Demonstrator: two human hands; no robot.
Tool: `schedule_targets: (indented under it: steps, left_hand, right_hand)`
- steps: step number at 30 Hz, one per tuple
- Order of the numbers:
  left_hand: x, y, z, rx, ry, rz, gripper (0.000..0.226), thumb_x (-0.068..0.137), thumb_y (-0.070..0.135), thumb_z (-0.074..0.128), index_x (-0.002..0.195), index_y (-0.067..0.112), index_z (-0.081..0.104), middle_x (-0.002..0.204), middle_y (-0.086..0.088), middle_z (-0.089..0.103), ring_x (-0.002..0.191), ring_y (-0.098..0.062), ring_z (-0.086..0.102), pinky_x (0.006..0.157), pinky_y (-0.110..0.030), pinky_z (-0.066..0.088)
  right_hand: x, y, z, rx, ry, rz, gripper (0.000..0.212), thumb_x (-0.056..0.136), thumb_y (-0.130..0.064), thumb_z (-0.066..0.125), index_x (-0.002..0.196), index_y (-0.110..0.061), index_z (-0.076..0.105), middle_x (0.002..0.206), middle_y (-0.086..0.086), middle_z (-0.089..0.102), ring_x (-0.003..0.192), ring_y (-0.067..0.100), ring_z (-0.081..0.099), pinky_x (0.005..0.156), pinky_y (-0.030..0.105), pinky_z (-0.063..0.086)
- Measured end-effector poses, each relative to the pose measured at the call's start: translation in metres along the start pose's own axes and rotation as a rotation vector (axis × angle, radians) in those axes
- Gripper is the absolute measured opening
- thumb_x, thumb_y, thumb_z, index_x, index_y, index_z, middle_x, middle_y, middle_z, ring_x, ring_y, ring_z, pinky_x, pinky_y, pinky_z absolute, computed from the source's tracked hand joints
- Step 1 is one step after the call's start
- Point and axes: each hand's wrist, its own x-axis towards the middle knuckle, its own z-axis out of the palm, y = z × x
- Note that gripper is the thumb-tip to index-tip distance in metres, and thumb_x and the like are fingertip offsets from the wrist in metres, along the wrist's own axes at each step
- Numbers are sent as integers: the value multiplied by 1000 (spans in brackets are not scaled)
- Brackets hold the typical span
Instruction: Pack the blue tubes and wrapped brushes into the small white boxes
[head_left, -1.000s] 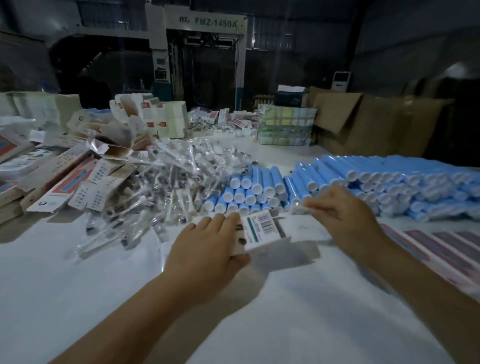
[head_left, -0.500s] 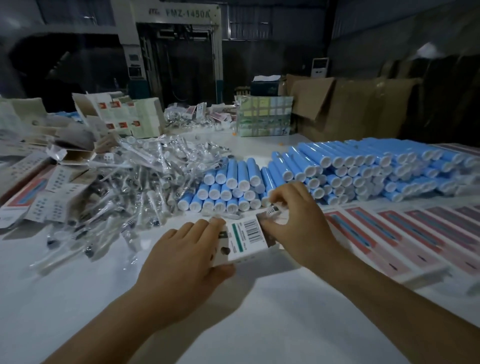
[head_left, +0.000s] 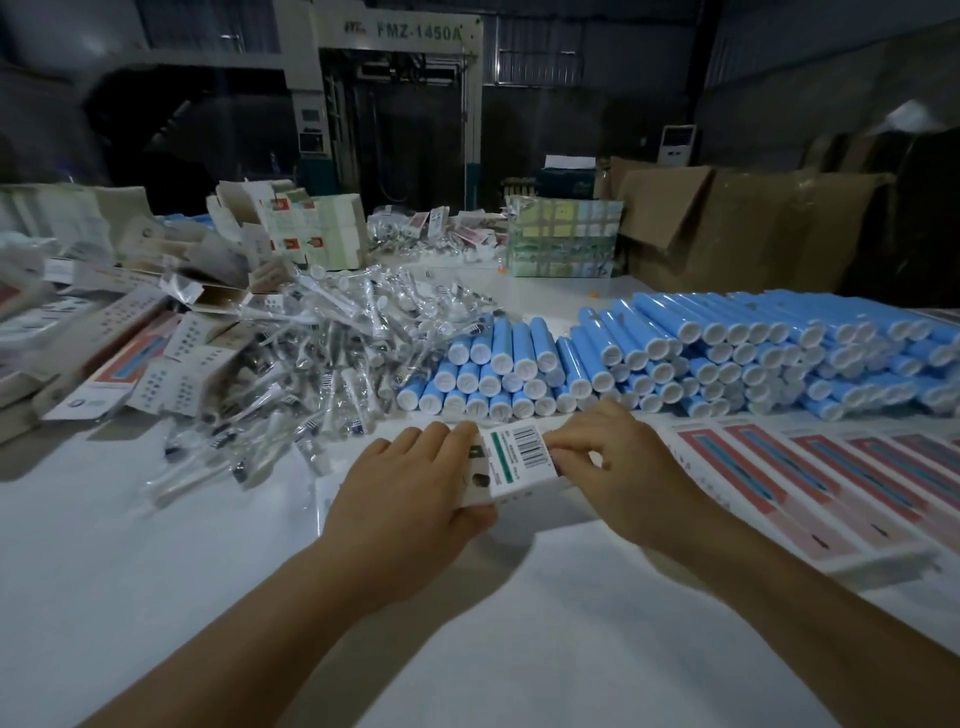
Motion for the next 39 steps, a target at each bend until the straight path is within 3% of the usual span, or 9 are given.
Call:
schedule_targets:
  steps: [3,7,11,14,17,24,29,31,39]
  left_hand:
    - [-1,-1,0,11,4,11,70,86,62,42,144,30,20,132,13,43,114,-11,42,92,-26,32]
    - [1,3,0,-28,23,-3,71,87,62,44,144,28,20,132,11,43,115,-12,42,92,-27,31]
    - [0,5,0,-21,31,4,68,86,61,44,142,28,22,130,11,44,113,-13,43,91,-28,33]
    - [0,2,-1,-21,29,-17,69,87,61,46,142,27,22,133,10,43,116,-13,42,93,-28,32]
    - [0,2,0,-10,26,-19,70,87,61,44,143,28,19,134,11,42,116,-12,41,93,-27,30]
    - [3,-4,-2,-66,67,-145,73,86,61,44,145,26,21,133,9,43,115,-15,42,88,-29,34]
    - [4,-3,-2,-36,70,-155,72,85,61,44,144,25,23,133,8,45,114,-16,44,89,-29,34]
    - [3,-1,-1,-17,68,-136,72,85,61,45,143,24,23,132,8,45,114,-15,44,90,-29,34]
    - [1,0,4,81,40,-87,72,86,61,44,144,24,23,133,6,43,115,-17,41,95,-30,31]
  right_hand:
    - [-2,0,-9,324,-133,187,45,92,-8,50,71,-42,71,95,-7,65,92,6,61,80,20,50]
    - [-2,-3,-9,348,172,168,28,88,0,54,76,-21,67,77,-4,67,73,-5,59,62,8,44]
    - [-10,-10,4,247,190,88,28,89,0,56,88,-24,71,88,-9,69,81,-6,62,64,10,48]
    - [-10,-16,5,411,71,169,33,97,-9,49,114,-35,60,92,-13,69,84,0,67,65,18,54]
    - [-10,-20,-2,622,-48,254,42,98,-11,47,126,-42,46,84,-12,73,80,-2,68,59,13,51]
    - [-14,-5,-7,337,497,77,22,90,-7,60,101,-25,64,93,-10,66,85,-2,61,68,5,45]
    - [-17,-8,6,343,413,46,28,87,-2,62,104,-23,69,91,-21,67,85,-2,64,76,13,51]
    - [-17,-10,10,427,351,98,31,88,0,61,108,-21,70,88,-24,68,81,-3,65,68,12,51]
    - [-15,-11,17,574,211,242,61,89,0,59,143,-19,39,70,-15,71,53,-3,56,50,10,44]
